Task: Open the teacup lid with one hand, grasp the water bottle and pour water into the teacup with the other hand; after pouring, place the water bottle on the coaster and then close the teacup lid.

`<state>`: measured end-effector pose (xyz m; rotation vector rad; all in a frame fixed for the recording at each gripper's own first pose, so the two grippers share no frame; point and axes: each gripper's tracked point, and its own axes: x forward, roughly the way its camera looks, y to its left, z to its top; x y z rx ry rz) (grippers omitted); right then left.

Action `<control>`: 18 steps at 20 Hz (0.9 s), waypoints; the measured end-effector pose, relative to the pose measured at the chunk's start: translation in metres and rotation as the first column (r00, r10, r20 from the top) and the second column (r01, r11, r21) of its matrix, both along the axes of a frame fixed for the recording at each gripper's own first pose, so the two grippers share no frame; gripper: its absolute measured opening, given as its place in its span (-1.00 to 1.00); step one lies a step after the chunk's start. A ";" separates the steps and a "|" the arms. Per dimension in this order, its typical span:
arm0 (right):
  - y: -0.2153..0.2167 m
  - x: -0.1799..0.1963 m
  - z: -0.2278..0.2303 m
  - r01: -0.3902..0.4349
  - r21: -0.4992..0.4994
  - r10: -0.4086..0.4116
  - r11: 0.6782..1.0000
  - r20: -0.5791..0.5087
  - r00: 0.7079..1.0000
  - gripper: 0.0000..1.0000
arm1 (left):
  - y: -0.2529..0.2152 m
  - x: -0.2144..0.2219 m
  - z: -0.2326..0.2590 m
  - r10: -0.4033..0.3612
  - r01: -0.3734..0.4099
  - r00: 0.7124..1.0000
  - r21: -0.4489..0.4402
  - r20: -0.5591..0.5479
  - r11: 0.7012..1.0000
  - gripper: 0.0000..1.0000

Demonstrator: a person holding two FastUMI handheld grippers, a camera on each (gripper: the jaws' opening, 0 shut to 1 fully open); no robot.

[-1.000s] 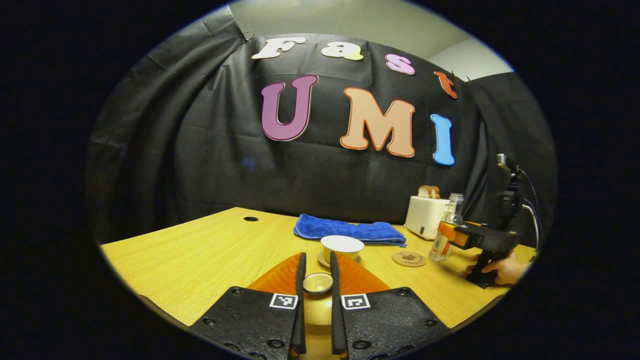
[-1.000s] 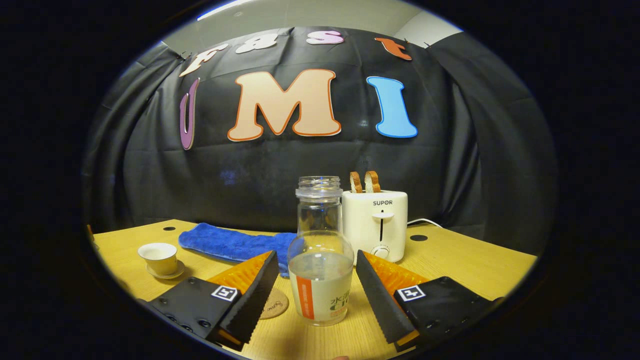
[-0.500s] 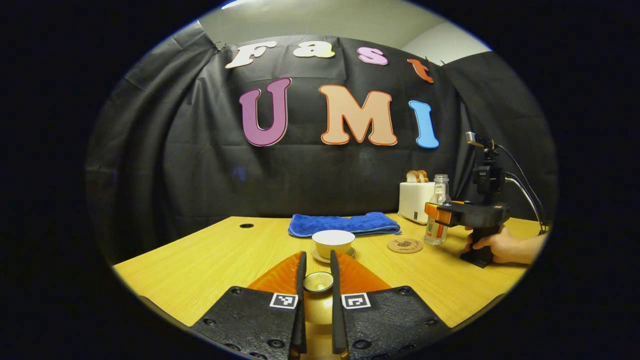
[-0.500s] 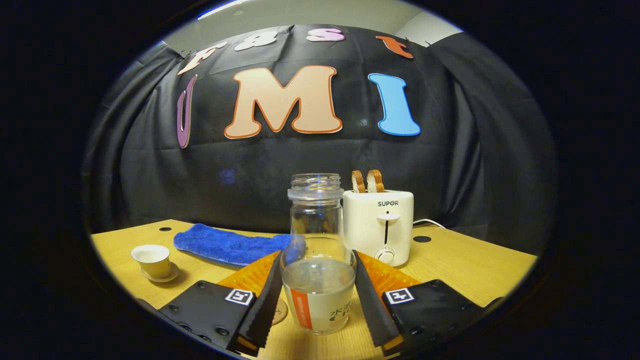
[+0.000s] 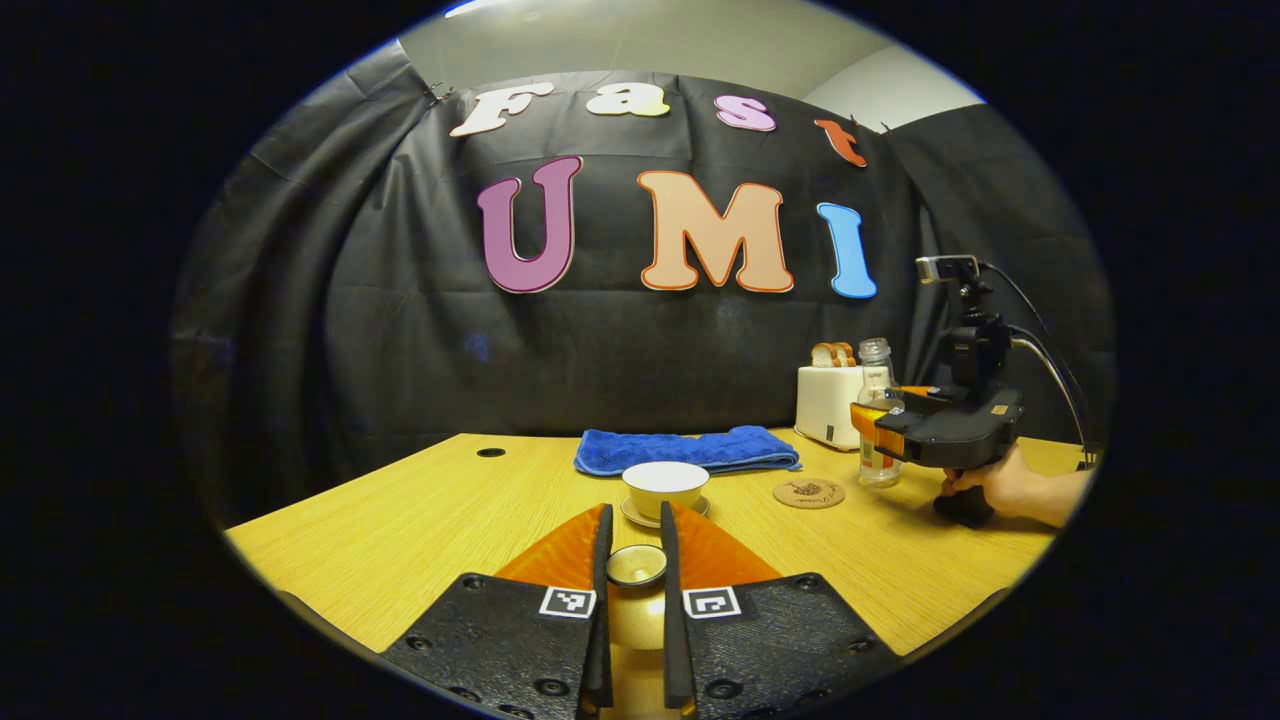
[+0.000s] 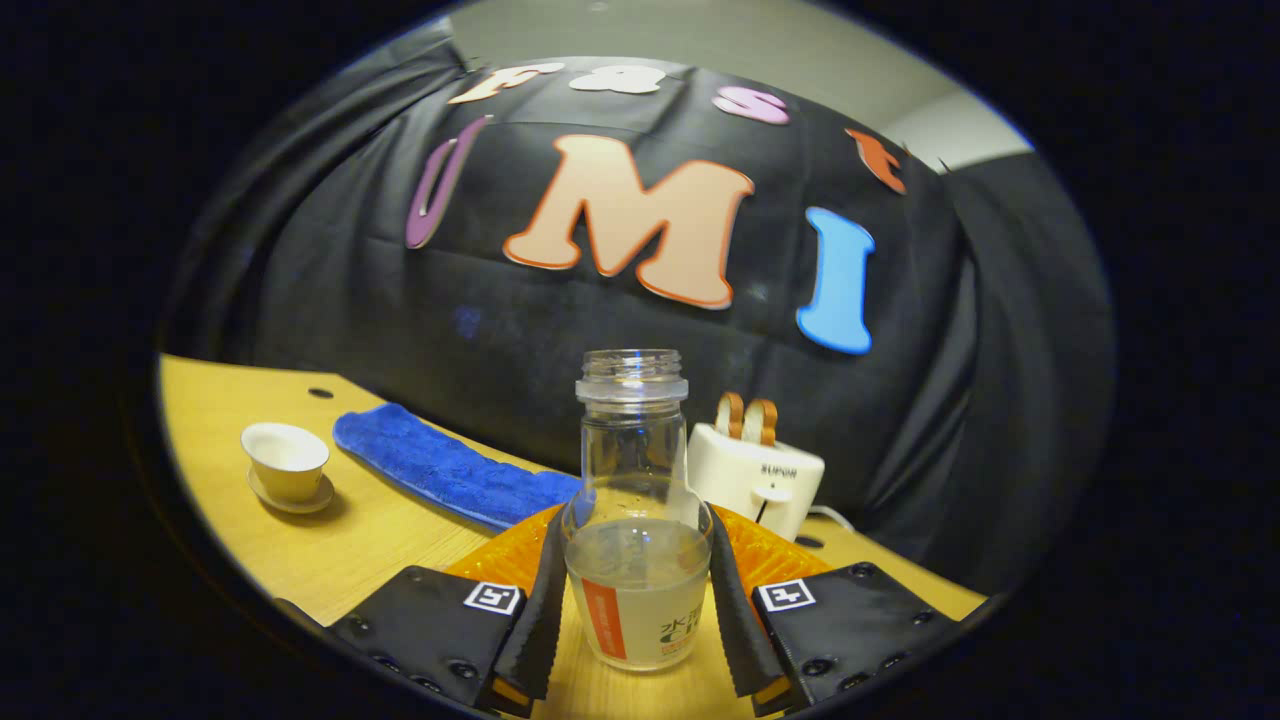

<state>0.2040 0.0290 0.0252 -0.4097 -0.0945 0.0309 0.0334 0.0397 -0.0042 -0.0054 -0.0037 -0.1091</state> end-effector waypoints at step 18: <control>0.151 0.023 -0.060 -0.173 -0.898 0.196 0.405 -0.100 0.976 0.40 | 0.061 0.007 -0.003 0.036 -0.036 0.999 -0.006 -0.007 0.999 -0.65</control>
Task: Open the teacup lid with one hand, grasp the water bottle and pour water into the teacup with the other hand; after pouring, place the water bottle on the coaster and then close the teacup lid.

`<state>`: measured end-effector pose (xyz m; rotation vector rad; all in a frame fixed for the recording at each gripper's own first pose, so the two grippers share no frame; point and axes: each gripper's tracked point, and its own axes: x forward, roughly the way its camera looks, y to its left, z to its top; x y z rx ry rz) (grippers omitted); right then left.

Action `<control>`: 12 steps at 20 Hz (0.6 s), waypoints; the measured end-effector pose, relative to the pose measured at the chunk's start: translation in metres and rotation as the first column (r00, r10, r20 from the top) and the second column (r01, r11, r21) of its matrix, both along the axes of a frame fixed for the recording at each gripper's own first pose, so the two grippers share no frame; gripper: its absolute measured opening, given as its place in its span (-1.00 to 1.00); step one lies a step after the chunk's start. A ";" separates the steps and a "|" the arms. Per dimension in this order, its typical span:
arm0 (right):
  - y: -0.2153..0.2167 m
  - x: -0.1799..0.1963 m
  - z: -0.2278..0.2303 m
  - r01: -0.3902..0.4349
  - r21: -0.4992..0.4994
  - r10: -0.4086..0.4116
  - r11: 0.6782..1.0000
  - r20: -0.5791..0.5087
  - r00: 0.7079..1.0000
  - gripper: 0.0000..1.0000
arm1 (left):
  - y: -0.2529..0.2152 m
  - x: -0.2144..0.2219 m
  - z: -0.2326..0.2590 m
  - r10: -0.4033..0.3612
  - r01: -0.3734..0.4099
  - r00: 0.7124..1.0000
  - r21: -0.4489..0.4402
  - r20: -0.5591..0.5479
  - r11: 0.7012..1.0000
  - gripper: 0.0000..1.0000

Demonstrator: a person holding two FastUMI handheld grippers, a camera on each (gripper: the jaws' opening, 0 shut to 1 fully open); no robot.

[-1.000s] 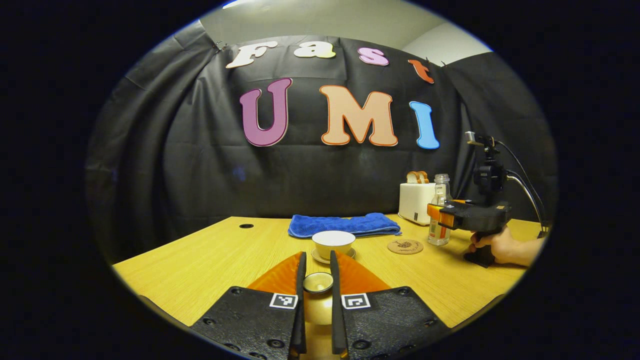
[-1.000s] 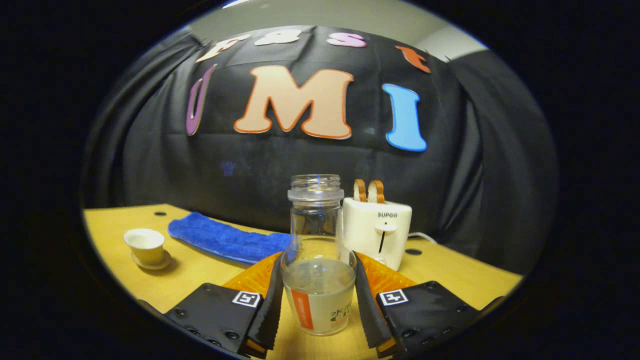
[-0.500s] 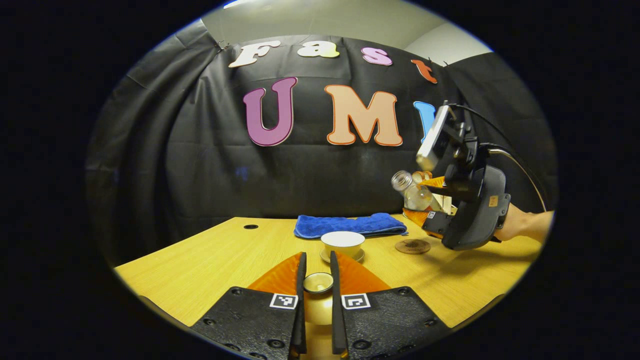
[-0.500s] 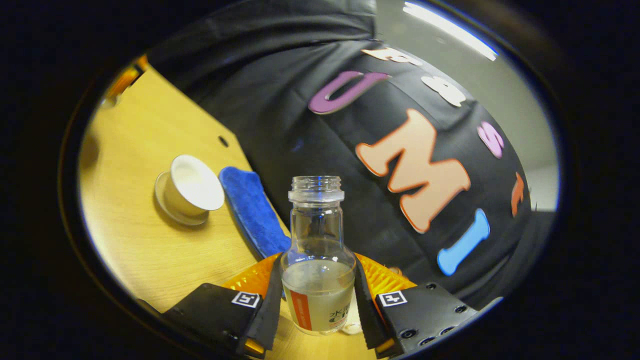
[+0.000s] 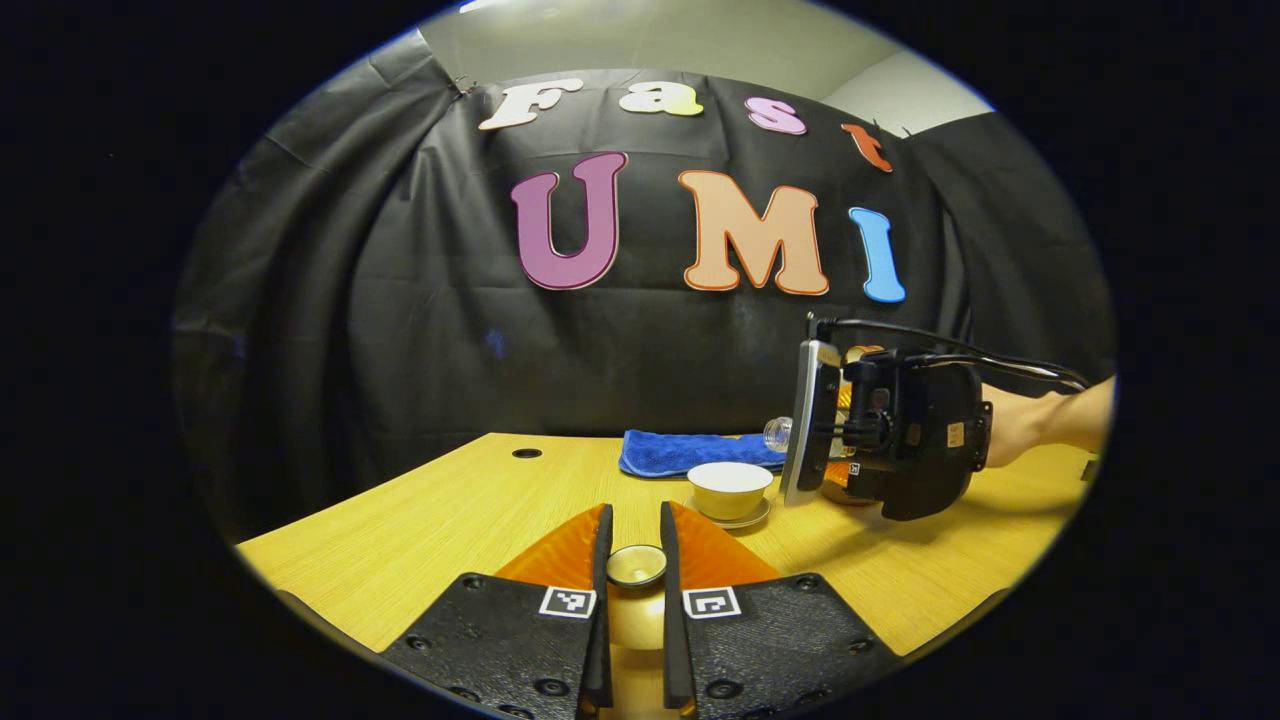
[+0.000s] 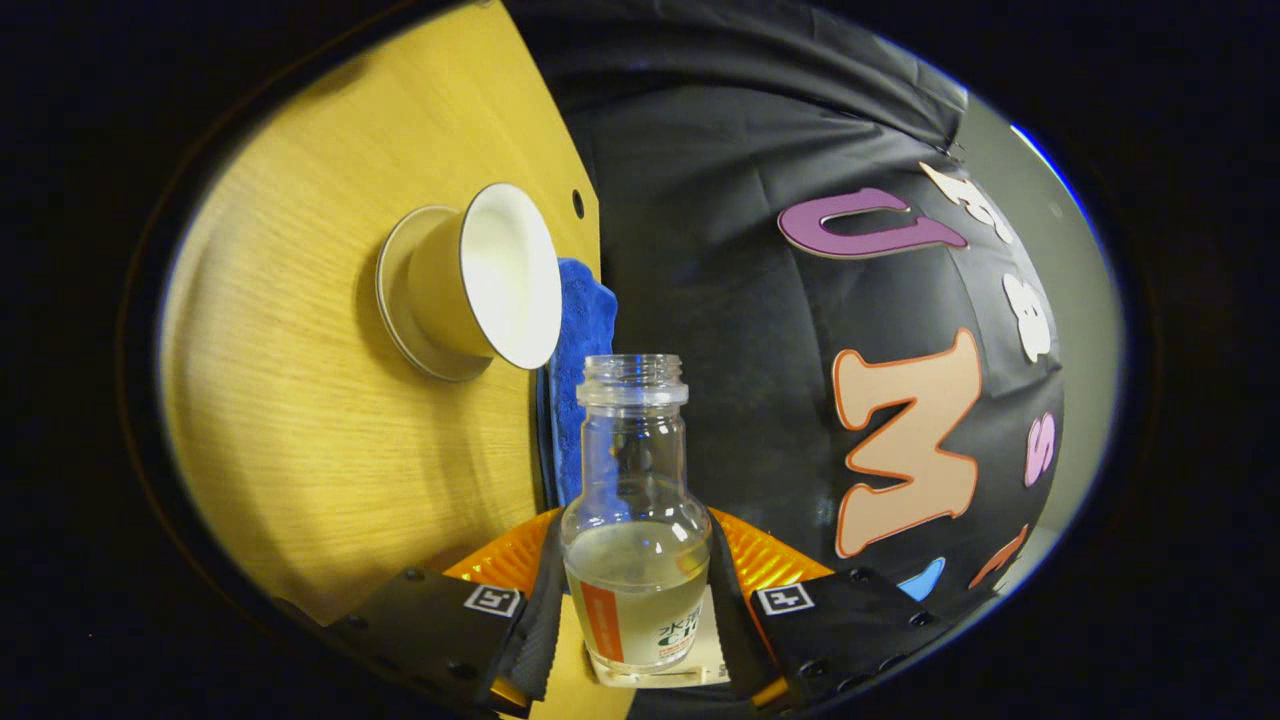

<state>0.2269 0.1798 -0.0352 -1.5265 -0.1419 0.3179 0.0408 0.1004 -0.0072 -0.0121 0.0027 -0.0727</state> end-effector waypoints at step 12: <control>0.017 0.002 0.021 -0.063 -0.310 0.086 0.949 0.059 0.995 0.41 | 0.000 0.000 0.000 -0.017 0.017 1.000 0.001 -0.002 1.000 -0.65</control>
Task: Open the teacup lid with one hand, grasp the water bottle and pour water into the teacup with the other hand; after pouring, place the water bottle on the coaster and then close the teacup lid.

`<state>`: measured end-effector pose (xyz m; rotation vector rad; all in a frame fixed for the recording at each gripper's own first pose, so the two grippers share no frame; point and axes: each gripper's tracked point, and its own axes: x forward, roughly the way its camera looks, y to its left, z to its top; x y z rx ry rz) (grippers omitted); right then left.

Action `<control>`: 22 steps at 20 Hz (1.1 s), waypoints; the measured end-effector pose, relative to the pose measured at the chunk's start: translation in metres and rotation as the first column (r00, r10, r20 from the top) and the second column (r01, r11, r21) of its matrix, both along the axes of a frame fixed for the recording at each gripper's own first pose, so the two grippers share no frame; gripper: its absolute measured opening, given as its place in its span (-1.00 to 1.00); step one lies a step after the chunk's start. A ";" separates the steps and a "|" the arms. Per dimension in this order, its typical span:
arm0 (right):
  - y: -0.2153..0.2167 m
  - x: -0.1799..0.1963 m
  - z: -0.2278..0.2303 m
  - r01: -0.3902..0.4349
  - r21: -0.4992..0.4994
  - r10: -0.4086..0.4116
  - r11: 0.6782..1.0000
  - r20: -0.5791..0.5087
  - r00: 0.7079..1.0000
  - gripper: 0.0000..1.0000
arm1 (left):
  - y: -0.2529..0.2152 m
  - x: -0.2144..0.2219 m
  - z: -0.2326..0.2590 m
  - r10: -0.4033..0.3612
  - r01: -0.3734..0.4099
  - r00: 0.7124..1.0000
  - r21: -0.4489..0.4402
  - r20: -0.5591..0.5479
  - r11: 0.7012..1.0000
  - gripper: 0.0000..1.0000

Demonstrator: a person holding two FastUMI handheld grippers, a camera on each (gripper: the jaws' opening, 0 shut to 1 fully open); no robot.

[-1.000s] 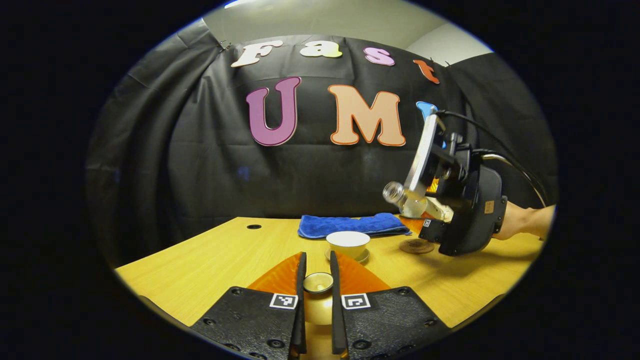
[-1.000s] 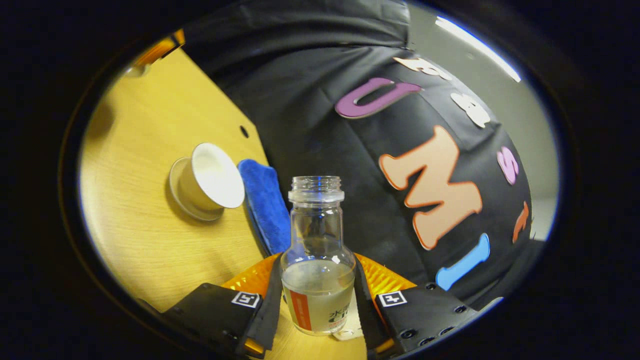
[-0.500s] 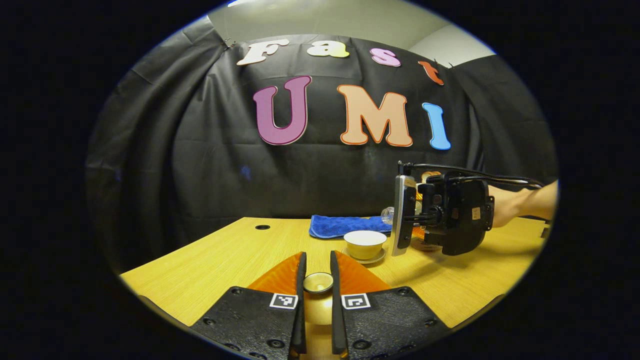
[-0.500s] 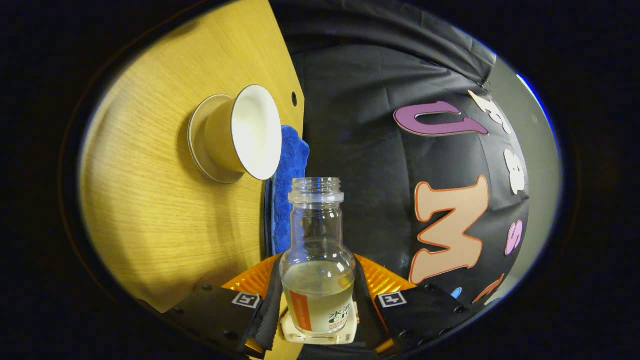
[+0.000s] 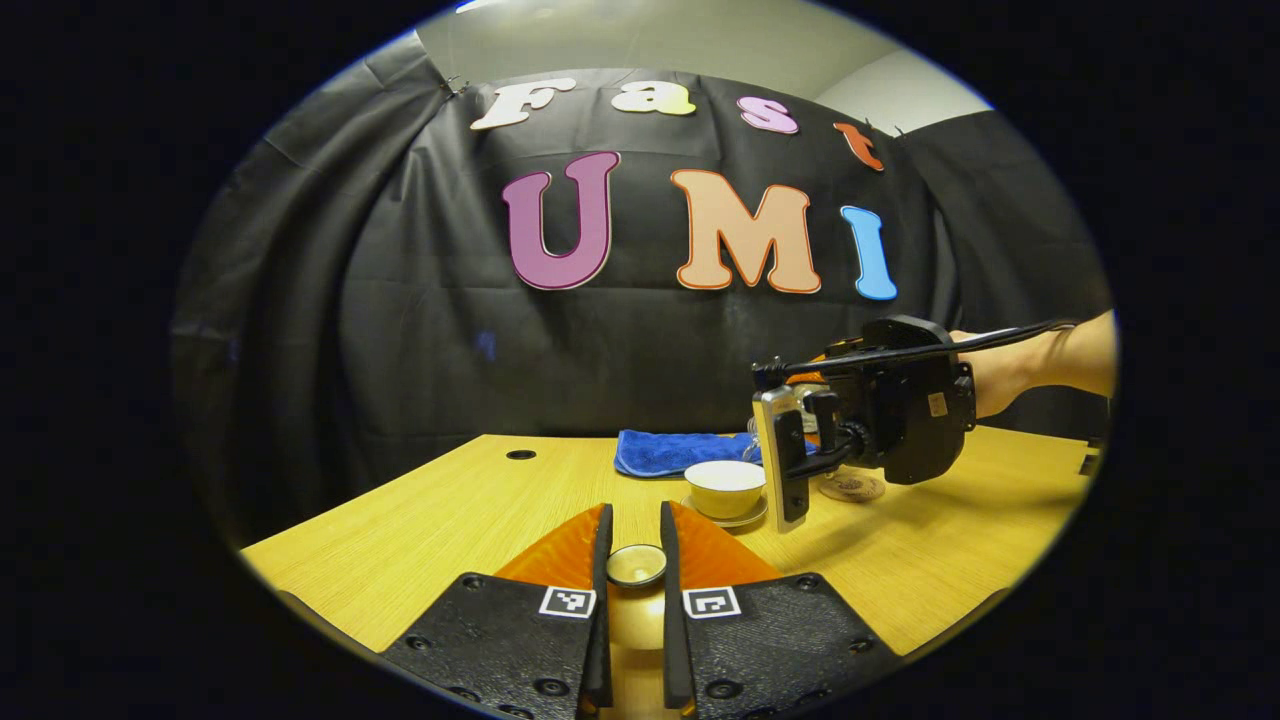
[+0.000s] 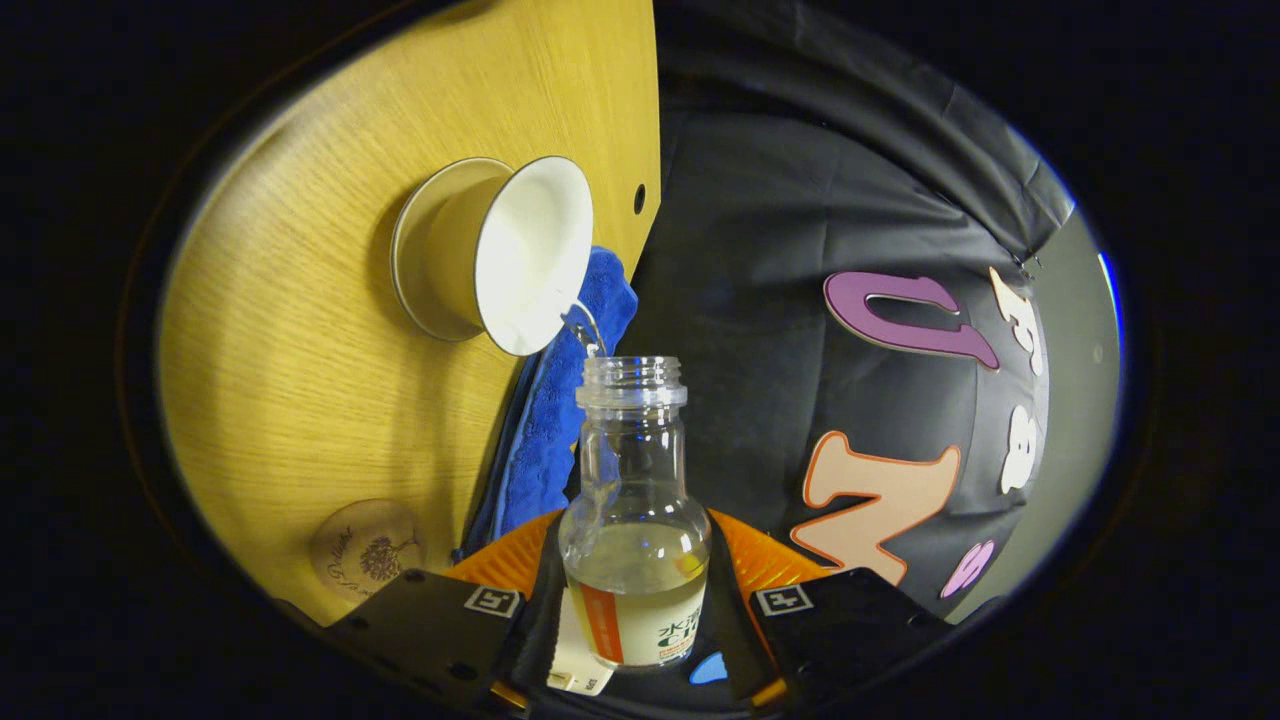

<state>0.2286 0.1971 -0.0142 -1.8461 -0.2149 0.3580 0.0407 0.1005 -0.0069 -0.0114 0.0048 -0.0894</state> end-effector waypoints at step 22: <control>0.028 -0.011 0.018 -0.099 -0.321 0.126 0.942 0.066 0.990 0.38 | -0.002 0.000 0.000 -0.001 0.001 1.000 -0.003 -0.003 1.000 -0.66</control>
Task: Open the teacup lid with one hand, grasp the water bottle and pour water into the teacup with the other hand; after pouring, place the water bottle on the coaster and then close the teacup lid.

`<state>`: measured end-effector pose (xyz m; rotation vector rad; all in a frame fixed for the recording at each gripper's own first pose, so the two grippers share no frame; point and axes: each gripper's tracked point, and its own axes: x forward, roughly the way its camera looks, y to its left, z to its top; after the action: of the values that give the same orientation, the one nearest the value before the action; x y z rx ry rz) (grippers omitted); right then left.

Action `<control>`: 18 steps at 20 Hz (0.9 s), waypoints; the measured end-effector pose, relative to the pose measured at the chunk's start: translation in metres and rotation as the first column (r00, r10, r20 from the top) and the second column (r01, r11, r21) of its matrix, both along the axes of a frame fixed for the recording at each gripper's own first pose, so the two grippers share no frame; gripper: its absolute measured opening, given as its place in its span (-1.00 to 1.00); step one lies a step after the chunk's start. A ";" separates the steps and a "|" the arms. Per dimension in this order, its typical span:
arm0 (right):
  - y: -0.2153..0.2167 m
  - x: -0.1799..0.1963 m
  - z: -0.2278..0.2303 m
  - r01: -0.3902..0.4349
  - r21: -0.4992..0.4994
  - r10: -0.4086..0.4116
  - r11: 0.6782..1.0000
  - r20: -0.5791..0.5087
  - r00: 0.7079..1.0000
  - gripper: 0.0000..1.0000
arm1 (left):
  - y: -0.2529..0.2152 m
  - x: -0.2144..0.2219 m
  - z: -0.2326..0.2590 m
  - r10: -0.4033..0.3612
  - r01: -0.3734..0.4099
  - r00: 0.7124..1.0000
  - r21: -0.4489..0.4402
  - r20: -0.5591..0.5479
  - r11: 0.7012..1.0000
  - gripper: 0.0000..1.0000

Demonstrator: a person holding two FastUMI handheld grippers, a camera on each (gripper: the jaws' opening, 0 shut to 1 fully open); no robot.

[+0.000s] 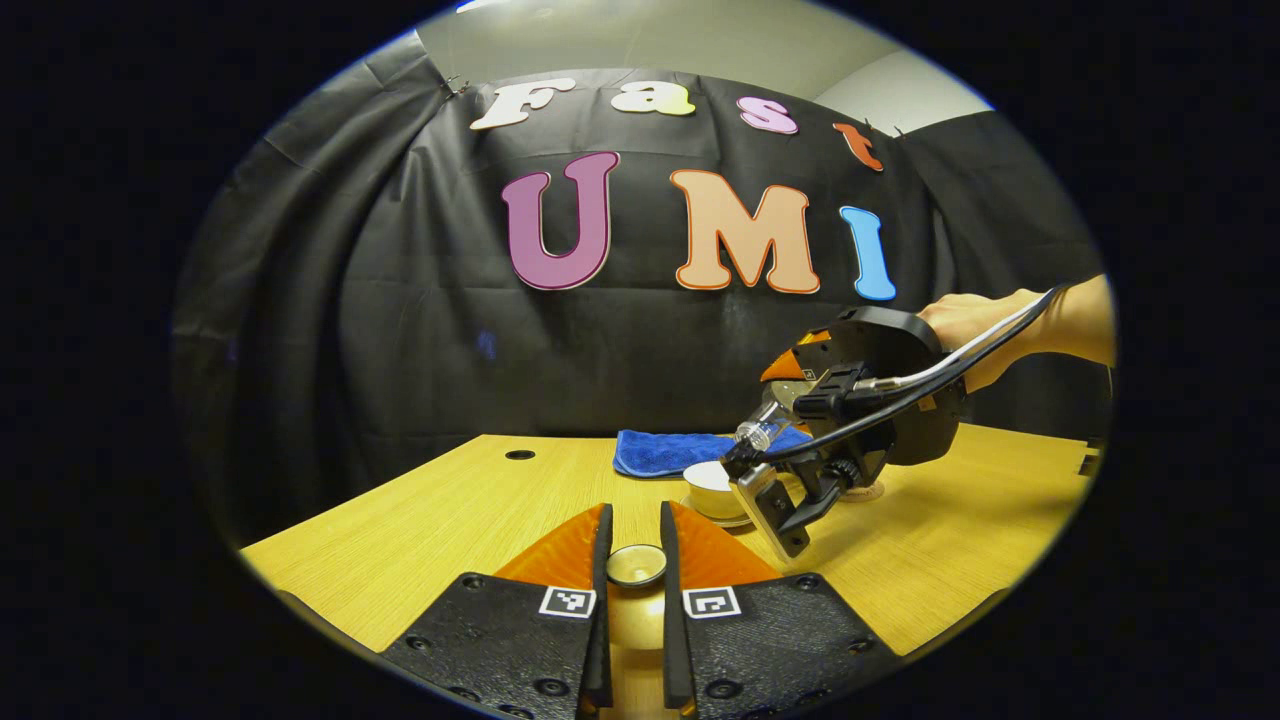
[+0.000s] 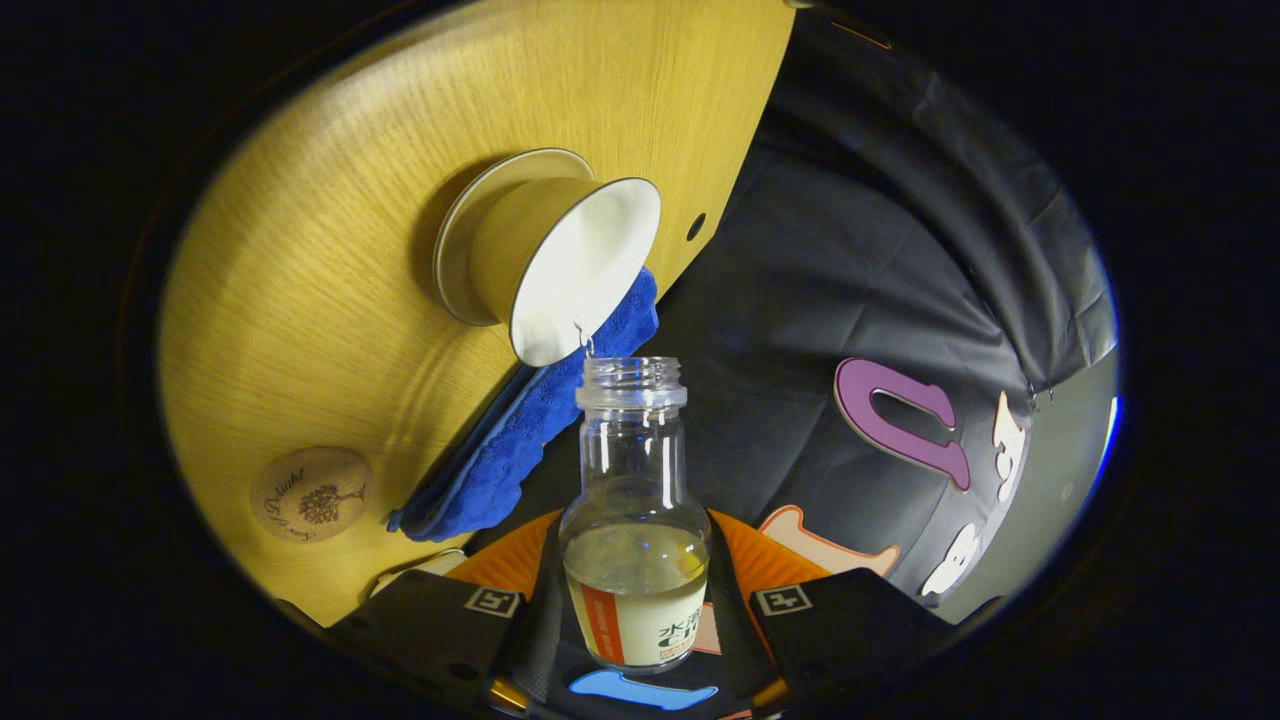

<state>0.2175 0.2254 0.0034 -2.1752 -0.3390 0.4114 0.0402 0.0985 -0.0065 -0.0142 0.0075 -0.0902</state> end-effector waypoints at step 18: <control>0.007 -0.003 0.001 -0.025 -0.029 0.026 0.999 0.008 1.000 0.37 | -0.001 -0.001 -0.001 0.001 -0.001 1.000 0.000 0.001 1.000 -0.65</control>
<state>0.2149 0.2322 0.0039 -2.2027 -0.3676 0.4243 0.0396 0.0980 -0.0071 -0.0143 0.0068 -0.0897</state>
